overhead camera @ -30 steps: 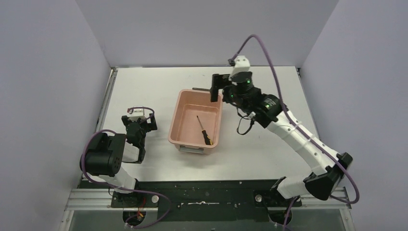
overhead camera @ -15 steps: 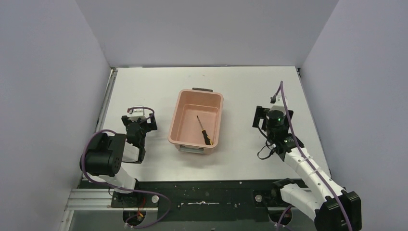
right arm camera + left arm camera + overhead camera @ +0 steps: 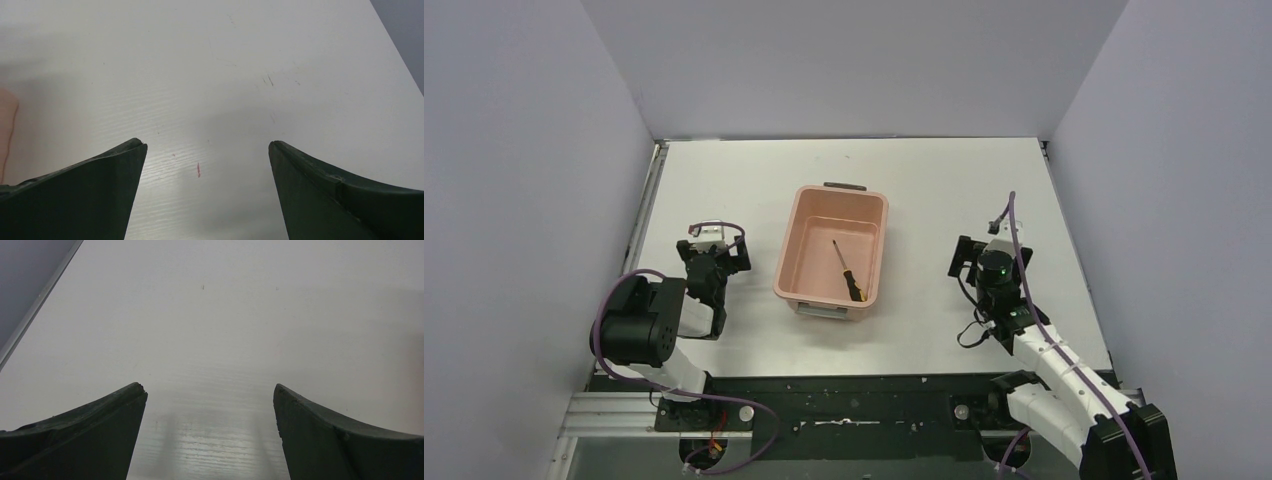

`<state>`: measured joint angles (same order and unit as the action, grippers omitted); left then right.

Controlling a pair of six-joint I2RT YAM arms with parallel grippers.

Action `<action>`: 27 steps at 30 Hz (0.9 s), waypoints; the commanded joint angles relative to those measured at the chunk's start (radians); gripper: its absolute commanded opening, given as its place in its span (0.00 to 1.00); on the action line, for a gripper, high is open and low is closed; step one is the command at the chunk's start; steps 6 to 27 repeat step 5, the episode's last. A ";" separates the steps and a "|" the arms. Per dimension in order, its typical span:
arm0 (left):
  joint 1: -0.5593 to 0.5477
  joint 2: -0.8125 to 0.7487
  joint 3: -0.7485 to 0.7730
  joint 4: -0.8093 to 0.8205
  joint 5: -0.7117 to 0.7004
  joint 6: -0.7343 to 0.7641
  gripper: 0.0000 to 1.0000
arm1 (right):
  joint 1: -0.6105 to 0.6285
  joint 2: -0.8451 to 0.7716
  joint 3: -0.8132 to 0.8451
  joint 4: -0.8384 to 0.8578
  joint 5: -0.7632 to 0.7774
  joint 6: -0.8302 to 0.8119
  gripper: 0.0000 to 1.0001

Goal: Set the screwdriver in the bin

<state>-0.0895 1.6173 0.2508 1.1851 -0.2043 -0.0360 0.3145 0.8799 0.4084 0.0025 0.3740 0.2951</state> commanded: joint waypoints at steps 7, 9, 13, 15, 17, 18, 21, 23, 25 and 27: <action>0.007 -0.006 0.007 0.018 0.014 0.009 0.97 | -0.006 -0.043 -0.010 0.095 0.032 0.007 1.00; 0.007 -0.006 0.007 0.018 0.014 0.009 0.97 | -0.006 -0.043 -0.010 0.095 0.032 0.007 1.00; 0.007 -0.006 0.007 0.018 0.014 0.009 0.97 | -0.006 -0.043 -0.010 0.095 0.032 0.007 1.00; 0.007 -0.006 0.007 0.018 0.014 0.009 0.97 | -0.006 -0.043 -0.010 0.095 0.032 0.007 1.00; 0.007 -0.006 0.007 0.018 0.014 0.009 0.97 | -0.006 -0.043 -0.010 0.095 0.032 0.007 1.00; 0.007 -0.006 0.007 0.018 0.014 0.009 0.97 | -0.006 -0.043 -0.010 0.095 0.032 0.007 1.00; 0.007 -0.006 0.007 0.018 0.014 0.009 0.97 | -0.006 -0.043 -0.010 0.095 0.032 0.007 1.00; 0.007 -0.006 0.007 0.018 0.014 0.009 0.97 | -0.006 -0.043 -0.010 0.095 0.032 0.007 1.00; 0.007 -0.006 0.007 0.018 0.014 0.009 0.97 | -0.006 -0.043 -0.010 0.095 0.032 0.007 1.00; 0.007 -0.006 0.007 0.018 0.014 0.009 0.97 | -0.006 -0.043 -0.010 0.095 0.032 0.007 1.00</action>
